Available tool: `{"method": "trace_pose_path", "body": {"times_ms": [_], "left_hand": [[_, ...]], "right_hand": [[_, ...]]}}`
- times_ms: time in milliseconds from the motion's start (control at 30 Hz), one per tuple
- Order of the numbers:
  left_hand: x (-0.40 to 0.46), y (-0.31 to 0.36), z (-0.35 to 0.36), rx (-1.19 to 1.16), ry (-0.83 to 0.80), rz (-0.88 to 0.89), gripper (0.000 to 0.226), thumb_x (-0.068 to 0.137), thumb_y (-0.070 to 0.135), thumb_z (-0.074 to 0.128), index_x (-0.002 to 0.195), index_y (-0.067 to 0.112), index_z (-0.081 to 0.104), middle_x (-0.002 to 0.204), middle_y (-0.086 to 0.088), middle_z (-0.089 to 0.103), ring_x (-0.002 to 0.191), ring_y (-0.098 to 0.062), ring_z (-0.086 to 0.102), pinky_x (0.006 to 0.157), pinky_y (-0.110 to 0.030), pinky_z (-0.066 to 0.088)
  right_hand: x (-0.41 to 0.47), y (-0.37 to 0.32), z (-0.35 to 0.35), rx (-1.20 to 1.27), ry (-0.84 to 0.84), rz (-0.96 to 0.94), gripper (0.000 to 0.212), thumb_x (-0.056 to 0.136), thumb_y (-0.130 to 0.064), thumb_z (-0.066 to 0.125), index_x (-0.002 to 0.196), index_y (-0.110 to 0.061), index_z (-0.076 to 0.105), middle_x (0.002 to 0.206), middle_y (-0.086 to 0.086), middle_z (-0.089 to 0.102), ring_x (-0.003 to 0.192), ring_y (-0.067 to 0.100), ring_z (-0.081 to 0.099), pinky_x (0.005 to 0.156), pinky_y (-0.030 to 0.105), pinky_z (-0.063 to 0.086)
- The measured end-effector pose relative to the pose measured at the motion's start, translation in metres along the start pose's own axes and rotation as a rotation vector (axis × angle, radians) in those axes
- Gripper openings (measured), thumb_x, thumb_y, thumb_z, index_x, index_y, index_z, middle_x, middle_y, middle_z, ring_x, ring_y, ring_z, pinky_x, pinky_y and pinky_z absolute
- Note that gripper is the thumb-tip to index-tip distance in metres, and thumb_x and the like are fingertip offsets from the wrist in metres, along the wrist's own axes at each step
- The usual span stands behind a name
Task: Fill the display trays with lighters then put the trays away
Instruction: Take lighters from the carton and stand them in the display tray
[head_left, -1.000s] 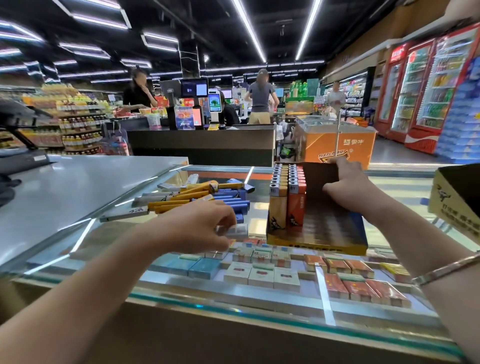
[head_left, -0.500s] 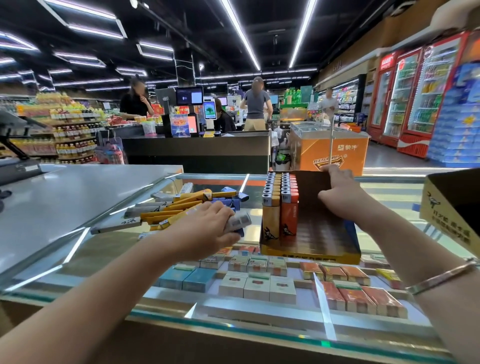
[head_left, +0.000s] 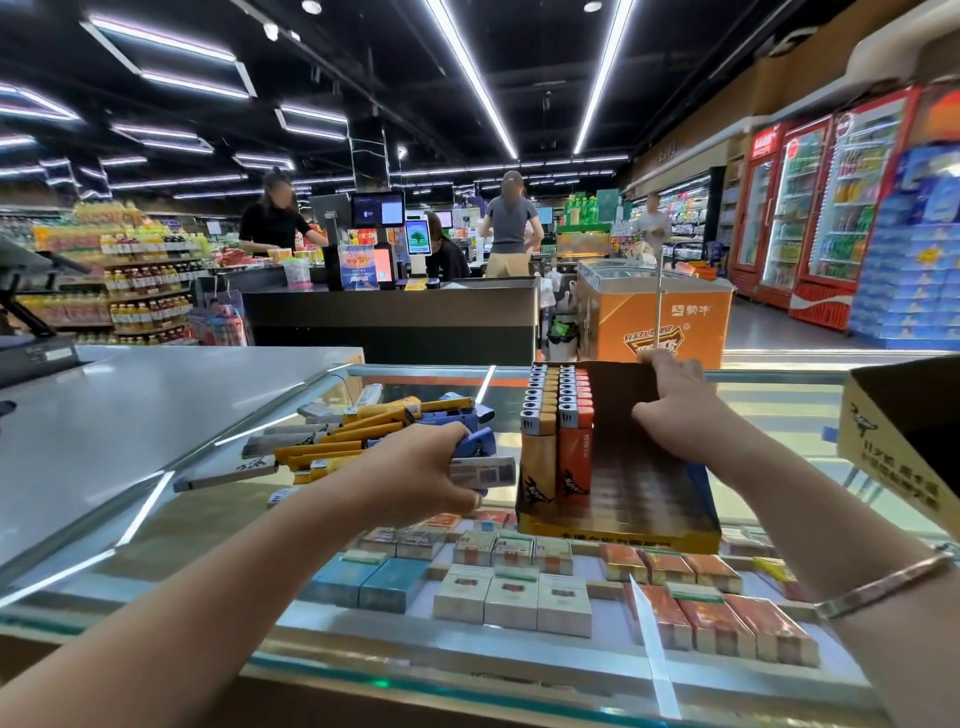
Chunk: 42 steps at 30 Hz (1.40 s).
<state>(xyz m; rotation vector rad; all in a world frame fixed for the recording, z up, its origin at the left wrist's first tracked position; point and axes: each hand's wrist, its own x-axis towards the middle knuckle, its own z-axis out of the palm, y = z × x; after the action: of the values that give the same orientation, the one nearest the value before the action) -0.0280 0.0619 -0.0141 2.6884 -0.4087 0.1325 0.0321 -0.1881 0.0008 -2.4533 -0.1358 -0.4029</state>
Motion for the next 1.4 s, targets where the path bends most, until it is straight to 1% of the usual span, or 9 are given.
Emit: {"method": "trace_pose_path", "body": {"times_ms": [367,533,667,733,833,900,1067,1300,1400], "left_hand": [[0.032,0.036,-0.031,-0.874,0.275,0.044,0.039,0.072,0.012,0.073,0.101,0.021,0.05,0.089,-0.004,0.061,0.066,-0.009,0.064,0.049,-0.016,0.049],[0.052,0.07,-0.024,-1.222,0.382,0.171,0.04,0.066,0.019,0.068,0.103,0.013,0.053,0.067,0.006,0.066,0.069,-0.013,0.065,0.06,-0.029,0.053],[0.053,0.069,-0.025,-1.447,0.445,0.265,0.031,0.066,0.02,0.064,0.096,0.015,0.054,0.07,0.005,0.068,0.071,-0.013,0.068,0.06,-0.027,0.056],[0.051,0.067,-0.025,-1.537,0.449,0.277,0.029,0.067,0.019,0.063,0.094,0.014,0.054,0.075,0.002,0.068,0.075,-0.016,0.069,0.06,-0.027,0.055],[0.05,0.068,-0.017,-1.648,0.428,0.252,0.03,0.067,0.017,0.064,0.095,0.013,0.053,0.078,-0.001,0.069,0.081,-0.02,0.069,0.068,-0.032,0.057],[0.049,0.072,-0.011,-1.656,0.398,0.264,0.03,0.068,0.018,0.064,0.096,0.013,0.053,0.078,-0.001,0.069,0.08,-0.018,0.069,0.071,-0.033,0.057],[0.045,0.078,-0.005,-1.6,0.371,0.323,0.031,0.069,0.02,0.063,0.098,0.014,0.055,0.081,-0.001,0.07,0.079,-0.015,0.069,0.066,-0.026,0.055],[0.044,0.072,0.002,-1.118,0.556,0.332,0.011,0.089,0.012,0.055,0.094,0.02,0.049,0.088,-0.005,0.063,0.08,-0.012,0.065,0.068,-0.019,0.054],[0.045,0.069,0.004,-0.994,0.565,0.333,0.014,0.09,0.013,0.054,0.089,0.027,0.053,0.079,0.003,0.056,0.075,-0.006,0.057,0.069,-0.015,0.051]], "right_hand": [[-0.002,-0.002,-0.003,0.003,-0.027,0.007,0.06,0.084,-0.015,0.053,0.137,-0.022,0.028,0.13,0.011,0.03,0.116,0.03,0.033,0.087,0.034,0.033],[-0.012,-0.018,-0.014,0.004,0.229,-0.175,0.049,0.084,-0.015,0.055,0.131,-0.016,0.043,0.131,0.009,0.041,0.123,0.027,0.034,0.1,0.036,0.029],[-0.022,-0.035,-0.022,0.255,0.342,-0.418,0.016,0.088,-0.014,0.059,0.103,-0.015,0.063,0.096,-0.005,0.063,0.082,0.002,0.054,0.07,0.0,0.036],[-0.029,-0.043,-0.023,0.368,0.228,-0.479,0.004,0.087,-0.02,0.061,0.091,-0.02,0.061,0.084,-0.005,0.065,0.073,0.004,0.058,0.064,0.007,0.044],[-0.04,-0.052,-0.019,0.432,0.052,-0.533,0.019,0.078,-0.03,0.068,0.089,-0.029,0.054,0.078,-0.004,0.066,0.065,0.003,0.061,0.059,0.02,0.05],[-0.045,-0.055,-0.014,0.43,-0.002,-0.572,0.029,0.076,-0.024,0.072,0.09,-0.029,0.048,0.079,-0.004,0.067,0.061,0.003,0.061,0.056,0.023,0.051],[-0.043,-0.053,-0.016,0.55,0.008,-0.613,0.032,0.083,0.004,0.06,0.092,-0.022,0.044,0.075,0.021,0.06,0.055,0.036,0.05,0.045,0.04,0.044],[-0.022,-0.032,-0.036,0.674,0.326,-0.382,0.023,0.085,0.004,0.059,0.09,-0.018,0.058,0.059,-0.007,0.059,0.047,0.012,0.055,0.044,0.022,0.047],[-0.014,-0.021,-0.036,0.641,0.366,-0.283,0.026,0.085,0.006,0.058,0.091,-0.019,0.056,0.064,-0.001,0.057,0.045,0.008,0.052,0.044,0.021,0.045]]}}
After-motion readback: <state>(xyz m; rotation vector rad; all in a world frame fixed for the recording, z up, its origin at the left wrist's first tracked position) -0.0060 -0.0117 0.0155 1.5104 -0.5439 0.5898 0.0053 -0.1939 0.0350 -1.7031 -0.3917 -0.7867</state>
